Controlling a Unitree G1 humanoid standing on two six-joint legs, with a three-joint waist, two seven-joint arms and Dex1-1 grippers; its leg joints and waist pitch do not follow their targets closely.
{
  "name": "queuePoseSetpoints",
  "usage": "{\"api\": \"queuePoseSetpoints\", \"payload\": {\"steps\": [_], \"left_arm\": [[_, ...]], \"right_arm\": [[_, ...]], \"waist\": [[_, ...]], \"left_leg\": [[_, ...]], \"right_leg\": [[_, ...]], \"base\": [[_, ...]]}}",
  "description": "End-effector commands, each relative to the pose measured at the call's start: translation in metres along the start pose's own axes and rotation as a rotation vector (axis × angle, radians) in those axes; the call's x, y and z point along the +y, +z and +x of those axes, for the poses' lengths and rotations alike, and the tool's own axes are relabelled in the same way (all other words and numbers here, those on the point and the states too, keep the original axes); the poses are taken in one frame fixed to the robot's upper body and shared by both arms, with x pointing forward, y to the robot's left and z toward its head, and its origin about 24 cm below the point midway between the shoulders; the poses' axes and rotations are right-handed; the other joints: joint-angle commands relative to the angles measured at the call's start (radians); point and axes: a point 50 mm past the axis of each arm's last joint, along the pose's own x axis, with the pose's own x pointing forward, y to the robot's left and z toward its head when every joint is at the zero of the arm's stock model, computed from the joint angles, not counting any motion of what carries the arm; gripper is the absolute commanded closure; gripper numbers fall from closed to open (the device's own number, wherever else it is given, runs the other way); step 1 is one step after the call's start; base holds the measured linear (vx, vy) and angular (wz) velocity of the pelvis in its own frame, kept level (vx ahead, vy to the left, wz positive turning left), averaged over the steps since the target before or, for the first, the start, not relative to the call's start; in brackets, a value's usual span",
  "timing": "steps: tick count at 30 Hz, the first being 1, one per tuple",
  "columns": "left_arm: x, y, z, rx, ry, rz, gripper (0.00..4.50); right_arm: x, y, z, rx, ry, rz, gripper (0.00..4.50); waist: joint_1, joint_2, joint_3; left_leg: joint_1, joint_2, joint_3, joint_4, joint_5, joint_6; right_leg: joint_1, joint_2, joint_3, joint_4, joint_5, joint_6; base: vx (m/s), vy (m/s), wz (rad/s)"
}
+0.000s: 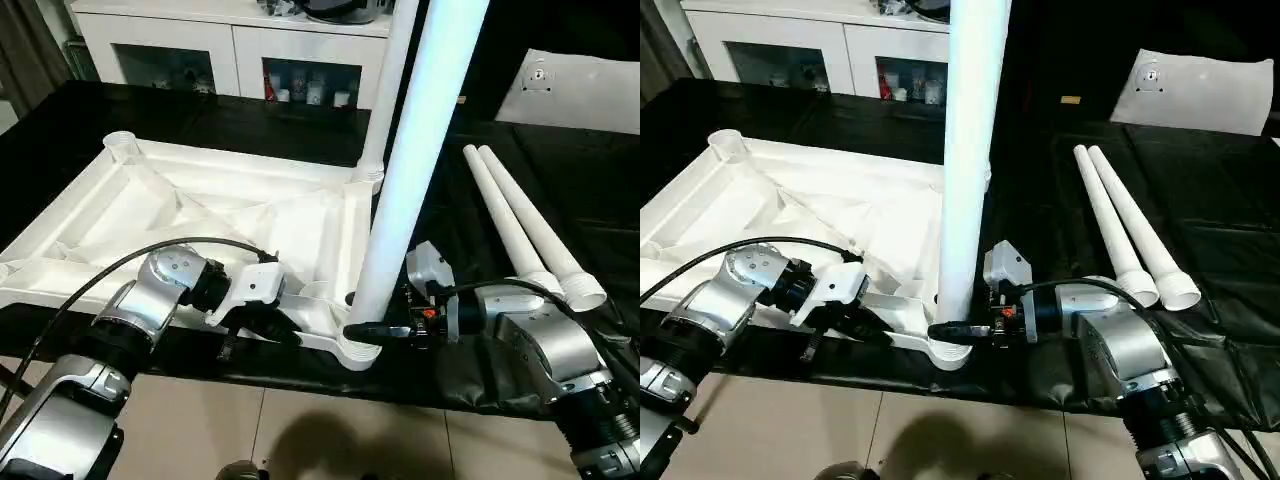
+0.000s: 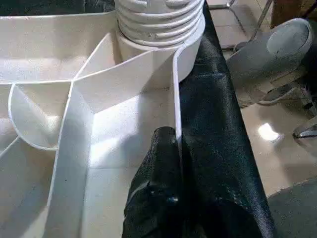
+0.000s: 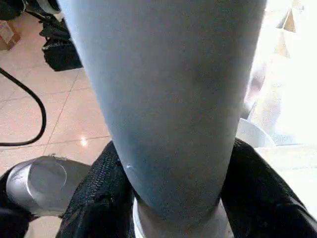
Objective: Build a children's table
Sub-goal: Rotate leg to tighten
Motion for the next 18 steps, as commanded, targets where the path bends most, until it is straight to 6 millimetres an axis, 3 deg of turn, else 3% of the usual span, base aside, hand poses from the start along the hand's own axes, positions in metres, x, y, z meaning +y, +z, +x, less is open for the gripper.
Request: {"api": "queuePoseSetpoints", "payload": {"steps": [1,6,9,10,14,17,18], "left_arm": [[0.004,0.003,0.003,0.009,-0.002,0.009,4.50],[0.013,0.005,0.005,-0.023,0.116,-0.057,4.50],[0.020,0.008,0.010,-0.089,0.234,-0.127,4.50],[0.023,0.013,0.014,-0.122,0.270,-0.151,4.50],[0.031,0.023,0.028,-0.158,0.359,-0.193,4.50],[0.038,0.033,0.042,-0.186,0.439,-0.226,4.50],[0.042,0.038,0.048,-0.201,0.476,-0.249,4.50]], "right_arm": [[0.005,-0.003,0.006,0.015,0.077,0.013,2.49],[0.008,-0.004,0.009,-0.014,0.058,0.040,2.51],[0.005,-0.008,0.014,-0.055,-0.088,0.086,2.51],[-0.001,-0.012,0.018,-0.066,-0.209,0.109,2.51],[-0.010,-0.021,0.029,-0.081,-0.421,0.185,2.52],[-0.015,-0.023,0.040,-0.124,-0.556,0.261,2.52],[-0.019,-0.022,0.046,-0.138,-0.619,0.294,2.52]], "waist": [[-0.004,-0.007,-0.063],[0.000,-0.003,-0.056],[-0.001,-0.003,-0.050],[-0.004,-0.005,-0.049],[-0.027,-0.005,-0.045],[-0.046,-0.007,-0.040],[-0.051,-0.005,-0.039]], "left_leg": [[0.015,0.062,-0.015,-0.077,-0.220,0.031],[0.019,0.062,-0.014,-0.079,-0.251,0.026],[0.024,0.061,-0.016,-0.083,-0.290,0.007],[0.019,0.058,-0.021,-0.084,-0.302,0.003],[0.017,0.055,-0.029,-0.088,-0.335,-0.017],[0.026,0.047,-0.031,-0.084,-0.373,-0.011],[0.023,0.046,-0.031,-0.084,-0.373,-0.006]], "right_leg": [[0.047,-0.074,0.059,-0.059,-0.314,-0.184],[0.043,-0.074,0.059,-0.067,-0.348,-0.183],[0.039,-0.077,0.060,-0.077,-0.421,-0.161],[0.044,-0.079,0.056,-0.081,-0.463,-0.142],[0.039,-0.078,0.050,-0.091,-0.554,-0.103],[0.031,-0.078,0.045,-0.109,-0.631,-0.073],[0.030,-0.078,0.045,-0.112,-0.644,-0.066]], "base": [[0.000,0.000,0.00],[0.000,0.000,0.00],[0.000,0.000,0.00],[0.000,0.000,0.00],[0.000,0.000,0.00],[0.000,0.000,0.00],[0.000,0.000,0.00]]}}
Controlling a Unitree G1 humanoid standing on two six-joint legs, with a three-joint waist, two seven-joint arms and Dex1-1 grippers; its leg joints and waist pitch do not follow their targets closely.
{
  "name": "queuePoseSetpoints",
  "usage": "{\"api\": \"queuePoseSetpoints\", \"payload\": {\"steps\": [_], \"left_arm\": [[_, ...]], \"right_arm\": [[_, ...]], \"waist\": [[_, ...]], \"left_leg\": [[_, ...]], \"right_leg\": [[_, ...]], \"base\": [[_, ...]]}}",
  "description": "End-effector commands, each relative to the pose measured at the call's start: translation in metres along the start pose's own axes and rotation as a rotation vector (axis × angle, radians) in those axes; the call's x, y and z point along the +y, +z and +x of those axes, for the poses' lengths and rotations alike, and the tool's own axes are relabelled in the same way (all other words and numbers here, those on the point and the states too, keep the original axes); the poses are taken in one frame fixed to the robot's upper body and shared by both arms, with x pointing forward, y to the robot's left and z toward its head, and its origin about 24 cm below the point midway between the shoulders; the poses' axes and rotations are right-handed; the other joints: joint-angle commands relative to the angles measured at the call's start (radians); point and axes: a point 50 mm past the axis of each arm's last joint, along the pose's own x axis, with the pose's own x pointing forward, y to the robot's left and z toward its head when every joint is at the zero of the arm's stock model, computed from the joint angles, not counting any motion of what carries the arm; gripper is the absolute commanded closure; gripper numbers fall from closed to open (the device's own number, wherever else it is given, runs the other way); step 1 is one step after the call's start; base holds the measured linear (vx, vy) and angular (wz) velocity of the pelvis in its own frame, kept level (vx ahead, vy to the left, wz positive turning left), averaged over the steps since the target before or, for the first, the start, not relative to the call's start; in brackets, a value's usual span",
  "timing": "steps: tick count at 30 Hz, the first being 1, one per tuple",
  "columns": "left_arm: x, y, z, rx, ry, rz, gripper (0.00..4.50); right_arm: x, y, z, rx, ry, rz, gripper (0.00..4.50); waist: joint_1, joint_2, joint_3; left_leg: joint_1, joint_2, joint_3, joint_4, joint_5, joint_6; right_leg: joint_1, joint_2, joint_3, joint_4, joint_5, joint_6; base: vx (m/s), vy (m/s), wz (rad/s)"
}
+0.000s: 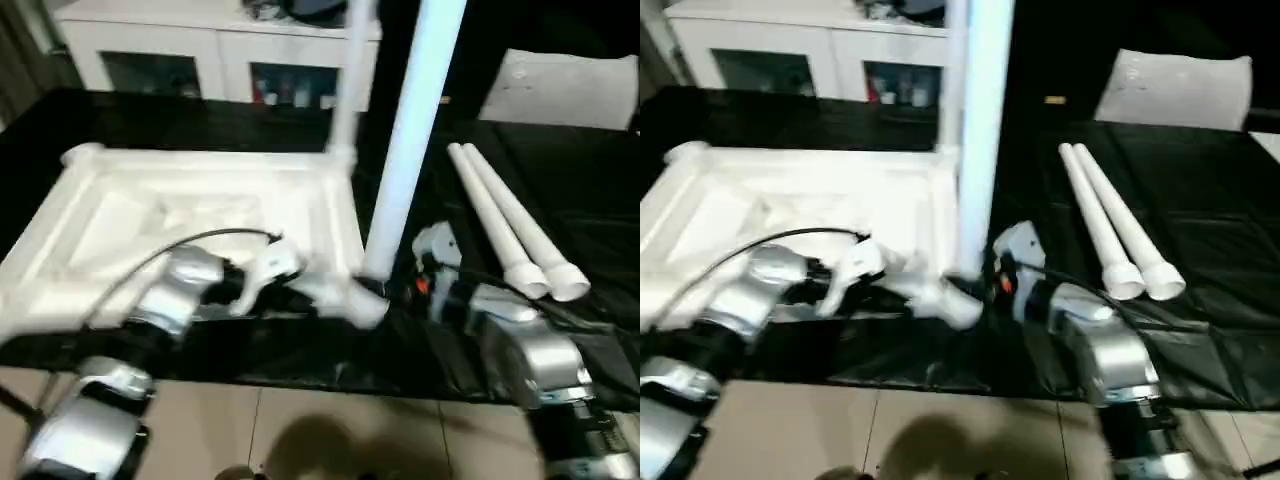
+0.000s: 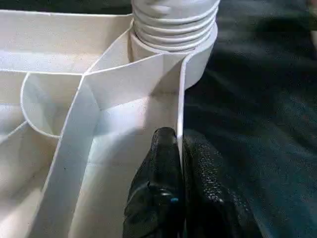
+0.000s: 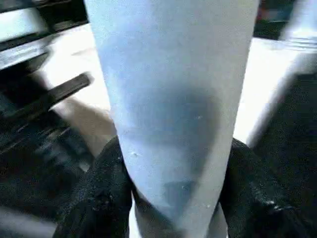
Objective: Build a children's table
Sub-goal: Rotate leg to tighten
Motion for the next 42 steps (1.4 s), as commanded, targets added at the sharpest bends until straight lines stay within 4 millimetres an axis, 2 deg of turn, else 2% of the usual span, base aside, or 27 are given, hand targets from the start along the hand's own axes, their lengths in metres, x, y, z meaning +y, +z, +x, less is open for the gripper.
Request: {"api": "queuePoseSetpoints", "payload": {"steps": [1,2,3,5,6,7,9,10,13,15,18,21,23,27,28,31,34,36,37,39,42], "left_arm": [[0.002,0.035,0.029,-0.154,0.145,-0.049,4.50],[0.002,0.039,0.034,-0.162,0.172,-0.066,4.50],[0.002,0.043,0.038,-0.168,0.202,-0.078,4.50],[0.002,0.052,0.046,-0.185,0.258,-0.097,4.50],[0.002,0.053,0.047,-0.188,0.263,-0.099,4.50],[0.001,0.056,0.051,-0.191,0.281,-0.103,4.50],[0.000,0.056,0.051,-0.171,0.274,-0.071,4.50],[-0.001,0.053,0.049,-0.152,0.261,-0.050,4.50],[0.000,0.044,0.042,-0.115,0.240,-0.015,4.50],[0.001,0.037,0.035,-0.099,0.239,0.000,4.50],[0.001,0.027,0.025,-0.094,0.202,0.027,4.50],[0.000,0.021,0.017,-0.092,0.166,0.053,4.50],[-0.001,0.014,0.009,-0.092,0.121,0.065,4.50],[-0.004,0.008,-0.002,-0.085,0.022,0.095,4.50],[-0.005,0.005,-0.006,-0.073,-0.016,0.100,4.50],[-0.006,0.003,-0.011,-0.069,-0.066,0.112,4.50],[-0.007,0.002,-0.017,-0.064,-0.135,0.128,4.50],[-0.007,0.002,-0.019,-0.054,-0.169,0.140,4.50],[-0.008,0.002,-0.021,-0.040,-0.208,0.155,4.50],[-0.009,0.002,-0.023,-0.031,-0.244,0.169,4.50],[-0.010,0.002,-0.024,-0.015,-0.291,0.185,4.50]], "right_arm": [[0.027,-0.019,0.029,0.055,-0.028,0.129,2.52],[0.028,-0.019,0.032,0.049,-0.060,0.143,2.52],[0.028,-0.018,0.036,0.049,-0.098,0.152,2.52],[0.031,-0.016,0.046,0.052,-0.162,0.154,2.52],[0.032,-0.015,0.048,0.051,-0.168,0.153,2.52],[0.034,-0.013,0.053,0.050,-0.201,0.161,2.52],[0.036,-0.008,0.056,0.017,-0.199,0.178,2.52],[0.035,-0.007,0.055,0.003,-0.194,0.170,2.17],[0.032,-0.006,0.049,-0.022,-0.185,0.146,2.17],[0.027,-0.005,0.042,-0.042,-0.179,0.140,1.76],[0.017,-0.003,0.027,-0.068,-0.131,0.107,1.58],[0.011,0.000,0.015,-0.072,-0.065,0.058,1.31],[0.004,0.002,0.000,-0.056,0.020,-0.003,1.21],[-0.006,0.007,-0.019,-0.009,0.141,-0.087,0.87],[-0.009,0.008,-0.026,0.019,0.191,-0.116,0.65],[-0.012,0.008,-0.031,0.065,0.256,-0.154,0.47],[-0.013,0.007,-0.036,0.127,0.344,-0.192,0.22],[-0.014,0.008,-0.036,0.145,0.376,-0.210,0.03],[-0.013,0.008,-0.034,0.167,0.405,-0.230,0.03],[-0.014,0.007,-0.031,0.189,0.418,-0.267,0.03],[-0.013,0.005,-0.026,0.216,0.444,-0.297,0.03]], "waist": [[-0.011,-0.007,-0.038],[-0.017,-0.009,-0.040],[-0.018,-0.004,-0.039],[-0.026,-0.005,-0.038],[-0.028,-0.006,-0.039],[-0.026,-0.003,-0.040],[-0.027,-0.004,-0.041],[-0.025,-0.002,-0.043],[-0.022,-0.003,-0.045],[-0.020,-0.003,-0.046],[-0.017,-0.008,-0.048],[-0.015,-0.006,-0.050],[-0.012,-0.004,-0.051],[-0.010,-0.006,-0.053],[-0.010,-0.007,-0.055],[-0.008,-0.008,-0.054],[-0.003,-0.014,-0.054],[0.000,-0.012,-0.052],[0.001,-0.014,-0.051],[0.005,-0.013,-0.051],[0.008,-0.013,-0.051]], "left_leg": [[0.015,0.048,-0.033,-0.082,-0.382,-0.012],[0.013,0.046,-0.037,-0.081,-0.387,-0.015],[0.014,0.046,-0.037,-0.082,-0.390,-0.013],[0.013,0.044,-0.035,-0.081,-0.394,-0.005],[0.011,0.041,-0.036,-0.080,-0.392,0.003],[0.011,0.041,-0.034,-0.081,-0.380,0.012],[0.006,0.042,-0.034,-0.085,-0.366,0.021],[0.007,0.044,-0.033,-0.086,-0.358,0.026],[0.002,0.048,-0.030,-0.090,-0.333,0.033],[0.000,0.050,-0.030,-0.091,-0.317,0.038],[-0.005,0.047,-0.026,-0.090,-0.290,0.059],[-0.010,0.048,-0.025,-0.089,-0.248,0.068],[-0.008,0.053,-0.022,-0.087,-0.228,0.078],[-0.011,0.055,-0.019,-0.083,-0.188,0.096],[-0.008,0.056,-0.017,-0.081,-0.181,0.102],[-0.008,0.057,-0.015,-0.079,-0.173,0.108],[-0.007,0.058,-0.015,-0.078,-0.164,0.110],[-0.006,0.058,-0.014,-0.078,-0.175,0.107],[-0.005,0.060,-0.014,-0.080,-0.182,0.103],[-0.004,0.060,-0.015,-0.080,-0.188,0.092],[-0.003,0.062,-0.014,-0.080,-0.184,0.081]], "right_leg": [[0.017,-0.074,0.041,-0.109,-0.660,-0.063],[0.022,-0.073,0.037,-0.111,-0.668,-0.055],[0.021,-0.073,0.037,-0.112,-0.666,-0.053],[0.017,-0.070,0.038,-0.115,-0.657,-0.053],[0.020,-0.070,0.035,-0.117,-0.664,-0.048],[0.020,-0.070,0.038,-0.117,-0.650,-0.046],[0.022,-0.069,0.040,-0.115,-0.626,-0.050],[0.022,-0.069,0.043,-0.113,-0.603,-0.053],[0.026,-0.069,0.048,-0.105,-0.545,-0.070],[0.028,-0.070,0.050,-0.099,-0.509,-0.084],[0.035,-0.070,0.051,-0.098,-0.493,-0.083],[0.038,-0.069,0.053,-0.095,-0.467,-0.088],[0.035,-0.065,0.054,-0.087,-0.408,-0.108],[0.042,-0.065,0.056,-0.071,-0.307,-0.162],[0.041,-0.065,0.056,-0.069,-0.284,-0.177],[0.042,-0.068,0.056,-0.067,-0.275,-0.195],[0.043,-0.068,0.056,-0.064,-0.267,-0.201],[0.040,-0.068,0.056,-0.066,-0.286,-0.201],[0.040,-0.069,0.056,-0.067,-0.302,-0.197],[0.038,-0.071,0.055,-0.067,-0.322,-0.194],[0.037,-0.070,0.057,-0.063,-0.304,-0.200]], "base": [[0.000,0.000,0.00],[0.000,0.000,0.00],[0.000,0.000,0.00],[0.000,0.000,0.00],[0.000,0.000,0.00],[0.000,0.000,0.00],[0.000,0.000,0.00],[0.000,0.000,0.00],[0.000,0.000,0.00],[0.000,0.000,0.00],[0.000,0.000,0.00],[0.000,0.000,0.00],[0.000,0.000,0.00],[0.000,0.000,0.00],[0.000,0.000,0.00],[0.000,0.000,0.00],[0.000,0.000,0.00],[0.000,0.000,0.00],[0.000,0.000,0.00],[0.000,0.000,0.00],[0.000,0.000,0.00]]}}
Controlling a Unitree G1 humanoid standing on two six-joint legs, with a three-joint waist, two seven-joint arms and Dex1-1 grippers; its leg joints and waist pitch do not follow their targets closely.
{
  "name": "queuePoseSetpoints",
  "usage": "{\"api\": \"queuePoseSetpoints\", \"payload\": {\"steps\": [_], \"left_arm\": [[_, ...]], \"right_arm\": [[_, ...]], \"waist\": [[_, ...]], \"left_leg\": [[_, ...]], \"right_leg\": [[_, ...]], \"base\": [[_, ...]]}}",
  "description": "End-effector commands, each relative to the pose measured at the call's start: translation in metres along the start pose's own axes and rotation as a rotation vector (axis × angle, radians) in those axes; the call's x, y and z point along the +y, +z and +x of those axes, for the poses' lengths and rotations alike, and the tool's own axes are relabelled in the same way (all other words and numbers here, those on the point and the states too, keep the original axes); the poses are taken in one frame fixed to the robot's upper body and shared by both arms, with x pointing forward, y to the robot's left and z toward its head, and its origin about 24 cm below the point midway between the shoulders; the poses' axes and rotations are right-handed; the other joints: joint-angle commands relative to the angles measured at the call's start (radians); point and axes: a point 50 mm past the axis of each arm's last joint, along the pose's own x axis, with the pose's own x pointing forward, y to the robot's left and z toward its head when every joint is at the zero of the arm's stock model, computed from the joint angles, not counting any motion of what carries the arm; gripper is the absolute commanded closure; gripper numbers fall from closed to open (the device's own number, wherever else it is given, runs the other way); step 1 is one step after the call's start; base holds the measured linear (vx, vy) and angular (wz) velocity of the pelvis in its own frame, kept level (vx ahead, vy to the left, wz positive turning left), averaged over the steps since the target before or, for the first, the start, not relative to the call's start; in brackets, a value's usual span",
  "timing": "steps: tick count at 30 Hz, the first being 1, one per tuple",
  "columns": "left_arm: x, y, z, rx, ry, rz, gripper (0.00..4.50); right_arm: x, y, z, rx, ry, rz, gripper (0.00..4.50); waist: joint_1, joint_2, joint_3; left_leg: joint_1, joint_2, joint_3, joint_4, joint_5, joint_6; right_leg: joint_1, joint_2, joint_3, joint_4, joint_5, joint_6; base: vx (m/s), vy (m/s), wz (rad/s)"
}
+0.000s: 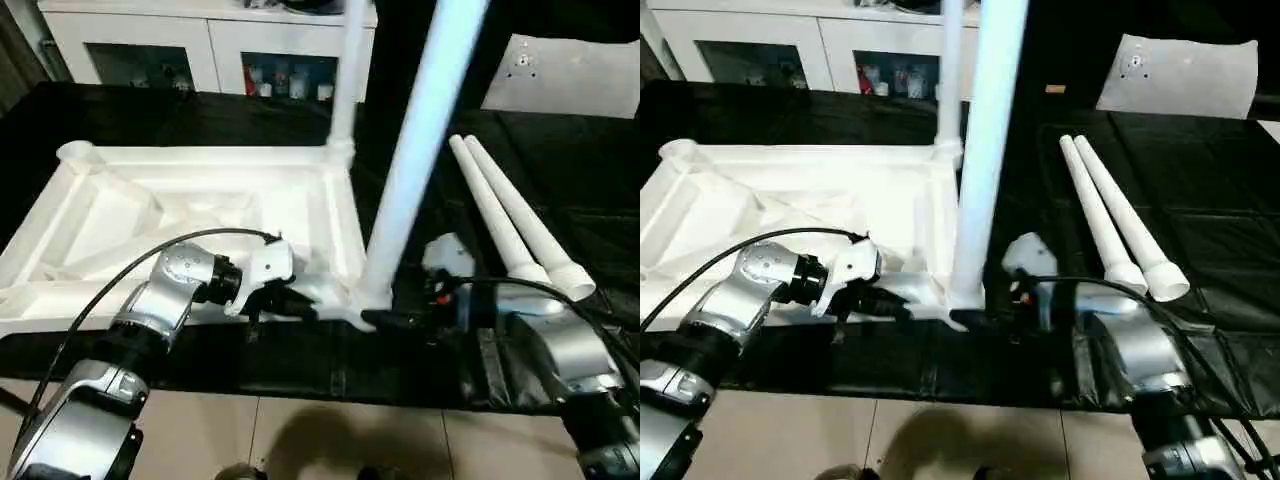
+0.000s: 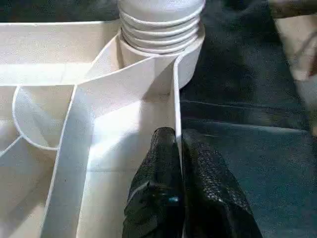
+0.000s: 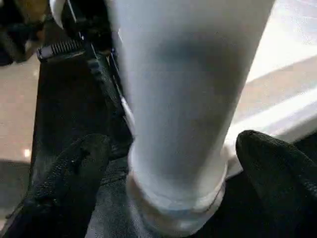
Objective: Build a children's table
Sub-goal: Rotate leg to tighten
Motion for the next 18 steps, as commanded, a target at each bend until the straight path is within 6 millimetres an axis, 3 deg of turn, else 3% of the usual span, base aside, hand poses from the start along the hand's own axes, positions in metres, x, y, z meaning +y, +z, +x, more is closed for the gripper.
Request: {"api": "queuePoseSetpoints", "payload": {"steps": [1,4,10,18], "left_arm": [[-0.0016,0.0064,0.0045,-0.004,-0.083,0.043,4.50],[-0.0017,0.0060,0.0041,0.009,-0.098,0.054,4.50],[-0.0007,0.0053,0.0032,0.020,-0.121,0.060,4.50],[0.0001,0.0039,0.0017,0.022,-0.126,0.060,4.50]], "right_arm": [[-0.0004,0.0023,0.0016,0.014,0.045,-0.024,0.03],[-0.0003,0.0037,0.0031,0.002,0.065,-0.018,0.03],[0.0008,0.0044,0.0041,-0.001,0.139,-0.007,0.75],[0.0011,0.0031,0.0033,-0.001,0.167,-0.004,1.30]], "waist": [[0.002,-0.009,-0.059],[0.005,-0.010,-0.058],[0.016,-0.011,-0.057],[0.024,-0.013,-0.058]], "left_leg": [[0.010,0.064,-0.013,-0.063,-0.180,0.079],[0.009,0.065,-0.013,-0.063,-0.175,0.084],[0.009,0.066,-0.012,-0.062,-0.179,0.082],[0.010,0.066,-0.011,-0.061,-0.165,0.082]], "right_leg": [[0.052,-0.071,0.059,-0.061,-0.273,-0.208],[0.054,-0.069,0.059,-0.056,-0.235,-0.218],[0.055,-0.072,0.059,-0.056,-0.243,-0.223],[0.056,-0.071,0.059,-0.053,-0.223,-0.226]], "base": [[0.000,0.000,0.00],[0.000,0.000,0.00],[0.000,0.000,0.00],[0.000,0.000,0.00]]}}
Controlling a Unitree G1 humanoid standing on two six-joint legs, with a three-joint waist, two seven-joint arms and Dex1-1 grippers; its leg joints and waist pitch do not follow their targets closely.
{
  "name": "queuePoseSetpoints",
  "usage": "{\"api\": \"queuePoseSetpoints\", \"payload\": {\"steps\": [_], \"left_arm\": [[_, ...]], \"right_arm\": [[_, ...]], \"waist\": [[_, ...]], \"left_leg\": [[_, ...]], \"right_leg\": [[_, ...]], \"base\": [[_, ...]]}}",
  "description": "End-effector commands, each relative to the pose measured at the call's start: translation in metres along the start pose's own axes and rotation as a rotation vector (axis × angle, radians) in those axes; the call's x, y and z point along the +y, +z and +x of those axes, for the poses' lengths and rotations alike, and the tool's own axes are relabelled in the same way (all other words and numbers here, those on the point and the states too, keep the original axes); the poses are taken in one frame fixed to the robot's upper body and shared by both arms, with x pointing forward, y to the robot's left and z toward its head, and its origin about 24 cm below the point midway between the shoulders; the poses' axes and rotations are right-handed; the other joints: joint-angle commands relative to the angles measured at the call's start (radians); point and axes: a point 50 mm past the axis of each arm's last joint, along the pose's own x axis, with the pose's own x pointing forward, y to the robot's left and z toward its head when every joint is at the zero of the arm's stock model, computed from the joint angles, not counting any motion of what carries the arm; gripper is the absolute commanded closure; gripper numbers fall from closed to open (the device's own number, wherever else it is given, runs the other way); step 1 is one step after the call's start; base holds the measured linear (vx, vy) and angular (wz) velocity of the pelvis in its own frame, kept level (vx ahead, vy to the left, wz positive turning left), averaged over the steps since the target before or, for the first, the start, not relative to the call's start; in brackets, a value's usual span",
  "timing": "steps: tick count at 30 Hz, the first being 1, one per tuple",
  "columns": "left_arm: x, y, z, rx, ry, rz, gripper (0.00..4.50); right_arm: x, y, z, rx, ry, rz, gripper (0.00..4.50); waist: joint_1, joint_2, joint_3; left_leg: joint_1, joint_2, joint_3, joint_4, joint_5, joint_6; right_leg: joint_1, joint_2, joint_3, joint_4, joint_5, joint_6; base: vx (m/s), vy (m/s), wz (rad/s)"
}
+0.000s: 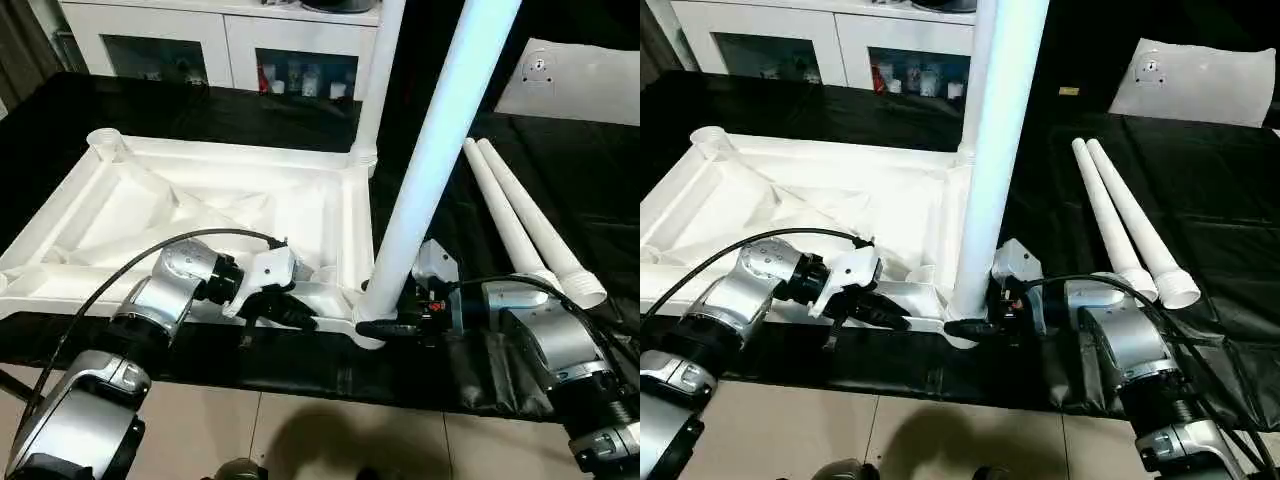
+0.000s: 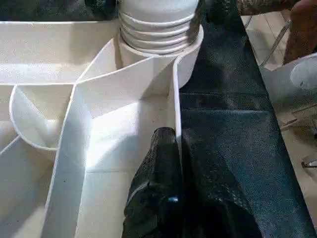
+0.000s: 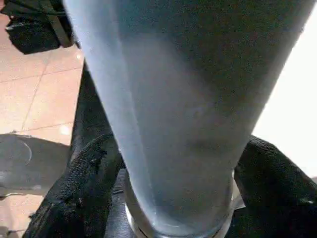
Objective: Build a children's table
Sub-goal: Rotate leg to tighten
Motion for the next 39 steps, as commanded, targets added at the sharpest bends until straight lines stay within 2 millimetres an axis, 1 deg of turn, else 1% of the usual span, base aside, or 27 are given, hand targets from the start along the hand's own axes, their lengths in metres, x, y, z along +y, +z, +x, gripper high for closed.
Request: {"api": "queuePoseSetpoints", "payload": {"steps": [1,3,4,8,9,11,12,13,14,15,17,18,19,20,21,23,24,26,27,28,29,30,31,34,35,37,39], "left_arm": [[0.000,0.003,0.003,0.010,-0.044,0.022,4.50],[0.000,0.002,0.003,0.009,-0.042,0.020,4.50],[0.000,0.002,0.002,0.006,-0.037,0.016,4.50],[0.002,0.002,0.002,-0.014,-0.003,-0.011,4.50],[0.003,0.002,0.003,-0.021,0.023,-0.019,4.50],[0.010,0.003,0.007,-0.045,0.138,-0.054,4.50],[0.014,0.004,0.010,-0.056,0.194,-0.072,4.50],[0.016,0.005,0.012,-0.071,0.231,-0.092,4.50],[0.016,0.005,0.012,-0.071,0.231,-0.092,4.50],[0.018,0.007,0.016,-0.091,0.268,-0.119,4.50],[0.025,0.016,0.028,-0.165,0.379,-0.197,4.50],[0.028,0.021,0.035,-0.205,0.438,-0.232,4.50],[0.031,0.027,0.043,-0.244,0.491,-0.272,4.50],[0.033,0.034,0.053,-0.276,0.532,-0.303,4.50],[0.033,0.035,0.056,-0.279,0.544,-0.308,4.50],[0.035,0.042,0.068,-0.288,0.602,-0.328,4.50],[0.036,0.046,0.073,-0.299,0.629,-0.341,4.50],[0.038,0.053,0.081,-0.306,0.668,-0.350,4.50],[0.038,0.055,0.083,-0.302,0.672,-0.348,4.50],[0.038,0.056,0.084,-0.297,0.674,-0.344,4.50],[0.037,0.058,0.086,-0.289,0.669,-0.333,4.50],[0.037,0.058,0.087,-0.277,0.655,-0.315,4.50],[0.035,0.055,0.086,-0.237,0.641,-0.288,4.50],[0.034,0.050,0.081,-0.193,0.643,-0.257,4.50],[0.033,0.047,0.077,-0.170,0.641,-0.240,4.50],[0.033,0.041,0.062,-0.119,0.645,-0.181,4.50],[0.031,0.038,0.052,-0.110,0.626,-0.158,4.50]], "right_arm": [[-0.001,0.001,-0.001,-0.001,0.022,-0.005,1.39],[0.000,0.000,-0.001,-0.001,0.026,-0.004,1.52],[0.001,0.000,0.000,-0.003,0.030,0.000,1.70],[0.005,-0.001,0.004,-0.029,0.028,0.024,1.83],[0.005,-0.002,0.005,-0.043,0.021,0.038,1.85],[0.006,-0.004,0.011,-0.076,-0.046,0.084,1.87],[0.005,-0.006,0.014,-0.086,-0.086,0.107,1.88],[0.005,-0.008,0.016,-0.091,-0.117,0.124,1.88],[0.005,-0.008,0.016,-0.091,-0.117,0.124,1.88],[0.006,-0.011,0.020,-0.092,-0.153,0.150,1.88],[0.006,-0.018,0.036,-0.103,-0.297,0.214,1.88],[0.006,-0.020,0.045,-0.122,-0.369,0.256,1.88],[0.005,-0.021,0.054,-0.147,-0.443,0.306,1.88],[0.003,-0.020,0.064,-0.172,-0.522,0.366,1.89],[0.002,-0.020,0.066,-0.177,-0.539,0.378,1.89],[0.000,-0.016,0.080,-0.192,-0.623,0.434,1.89],[-0.002,-0.013,0.086,-0.192,-0.659,0.446,1.89],[-0.004,-0.005,0.097,-0.188,-0.684,0.439,1.89],[-0.005,-0.003,0.099,-0.193,-0.694,0.443,1.89],[-0.006,0.000,0.102,-0.199,-0.708,0.449,1.89],[-0.007,0.004,0.103,-0.221,-0.720,0.469,1.89],[-0.008,0.008,0.104,-0.245,-0.710,0.473,1.89],[-0.008,0.012,0.104,-0.258,-0.716,0.453,1.89],[-0.009,0.012,0.100,-0.262,-0.728,0.435,1.89],[-0.009,0.011,0.096,-0.263,-0.741,0.429,1.89],[-0.013,0.008,0.083,-0.269,-0.768,0.400,1.89],[-0.014,0.006,0.075,-0.274,-0.777,0.387,1.89]], "waist": [[-0.003,-0.007,-0.062],[-0.003,-0.008,-0.061],[-0.003,-0.006,-0.061],[-0.002,-0.006,-0.063],[-0.001,-0.001,-0.064],[-0.004,-0.005,-0.063],[-0.001,-0.004,-0.061],[-0.007,-0.010,-0.061],[-0.007,-0.008,-0.060],[-0.010,-0.008,-0.059],[-0.016,-0.006,-0.052],[-0.023,-0.008,-0.050],[-0.031,-0.012,-0.053],[-0.036,-0.011,-0.053],[-0.040,-0.012,-0.052],[-0.043,-0.009,-0.054],[-0.045,-0.001,-0.057],[-0.060,-0.001,-0.058],[-0.067,-0.005,-0.058],[-0.066,-0.005,-0.058],[-0.068,-0.008,-0.059],[-0.070,-0.005,-0.057],[-0.071,-0.006,-0.058],[-0.073,-0.006,-0.058],[-0.078,-0.006,-0.059],[-0.078,-0.006,-0.061],[-0.077,-0.008,-0.061]], "left_leg": [[0.011,0.065,-0.012,-0.063,-0.168,0.081],[0.010,0.065,-0.012,-0.064,-0.173,0.078],[0.010,0.066,-0.013,-0.064,-0.173,0.076],[0.011,0.066,-0.013,-0.064,-0.168,0.077],[0.011,0.066,-0.013,-0.064,-0.164,0.077],[0.010,0.067,-0.012,-0.064,-0.169,0.076],[0.011,0.067,-0.014,-0.064,-0.177,0.069],[0.010,0.066,-0.015,-0.067,-0.198,0.058],[0.013,0.064,-0.018,-0.068,-0.215,0.046],[0.013,0.064,-0.018,-0.069,-0.220,0.042],[0.015,0.063,-0.019,-0.073,-0.258,0.026],[0.017,0.060,-0.022,-0.075,-0.286,0.007],[0.020,0.056,-0.024,-0.073,-0.300,0.002],[0.021,0.054,-0.024,-0.070,-0.293,0.008],[0.020,0.053,-0.023,-0.070,-0.294,0.013],[0.021,0.049,-0.022,-0.066,-0.296,0.023],[0.017,0.050,-0.022,-0.065,-0.299,0.030],[0.000,0.053,-0.035,-0.074,-0.311,0.015],[0.000,0.054,-0.037,-0.078,-0.327,0.014],[0.011,0.052,-0.033,-0.074,-0.336,0.015],[0.015,0.050,-0.030,-0.071,-0.329,0.019],[0.007,0.050,-0.032,-0.075,-0.322,0.025],[0.009,0.052,-0.031,-0.075,-0.322,0.028],[0.008,0.055,-0.032,-0.077,-0.312,0.030],[0.004,0.055,-0.031,-0.077,-0.304,0.032],[0.002,0.056,-0.030,-0.077,-0.288,0.035],[0.004,0.056,-0.025,-0.075,-0.255,0.043]], "right_leg": [[0.056,-0.072,0.059,-0.055,-0.231,-0.224],[0.056,-0.073,0.059,-0.056,-0.248,-0.219],[0.056,-0.073,0.059,-0.057,-0.252,-0.218],[0.056,-0.072,0.059,-0.054,-0.230,-0.224],[0.056,-0.072,0.059,-0.053,-0.221,-0.227],[0.057,-0.072,0.060,-0.055,-0.222,-0.232],[0.055,-0.073,0.059,-0.057,-0.238,-0.227],[0.057,-0.074,0.059,-0.061,-0.282,-0.215],[0.056,-0.078,0.058,-0.068,-0.336,-0.198],[0.055,-0.077,0.058,-0.069,-0.353,-0.192],[0.049,-0.076,0.059,-0.080,-0.414,-0.171],[0.048,-0.077,0.057,-0.084,-0.475,-0.154],[0.049,-0.079,0.054,-0.090,-0.529,-0.132],[0.044,-0.081,0.055,-0.095,-0.552,-0.124],[0.044,-0.079,0.054,-0.099,-0.565,-0.119],[0.041,-0.077,0.051,-0.106,-0.587,-0.107],[0.041,-0.074,0.051,-0.104,-0.569,-0.107],[0.052,-0.074,0.043,-0.102,-0.548,-0.093],[0.053,-0.067,0.039,-0.106,-0.552,-0.072],[0.043,-0.068,0.042,-0.110,-0.551,-0.071],[0.040,-0.070,0.048,-0.107,-0.521,-0.090],[0.046,-0.069,0.048,-0.103,-0.507,-0.096],[0.044,-0.068,0.049,-0.104,-0.496,-0.093],[0.045,-0.069,0.052,-0.097,-0.454,-0.108],[0.048,-0.068,0.053,-0.092,-0.428,-0.118],[0.050,-0.070,0.056,-0.085,-0.395,-0.130],[0.050,-0.069,0.058,-0.082,-0.347,-0.147]], "base": [[0.000,0.000,0.00],[0.000,0.000,0.00],[0.000,0.000,0.00],[0.000,0.000,0.00],[0.000,0.000,0.00],[0.000,0.000,0.00],[0.000,0.000,0.00],[0.000,0.000,0.00],[0.000,0.000,0.00],[0.000,0.000,0.00],[0.000,0.000,0.00],[0.000,0.000,0.00],[0.000,0.000,0.00],[0.000,0.000,0.00],[0.000,0.000,0.00],[0.000,0.000,0.00],[0.000,0.000,0.00],[0.000,0.000,0.00],[0.000,0.000,0.00],[0.000,0.000,0.00],[0.000,0.000,0.00],[0.000,0.000,0.00],[0.000,0.000,0.00],[0.000,0.000,0.00],[0.000,0.000,0.00],[0.000,0.000,0.00],[0.000,0.000,0.00]]}}
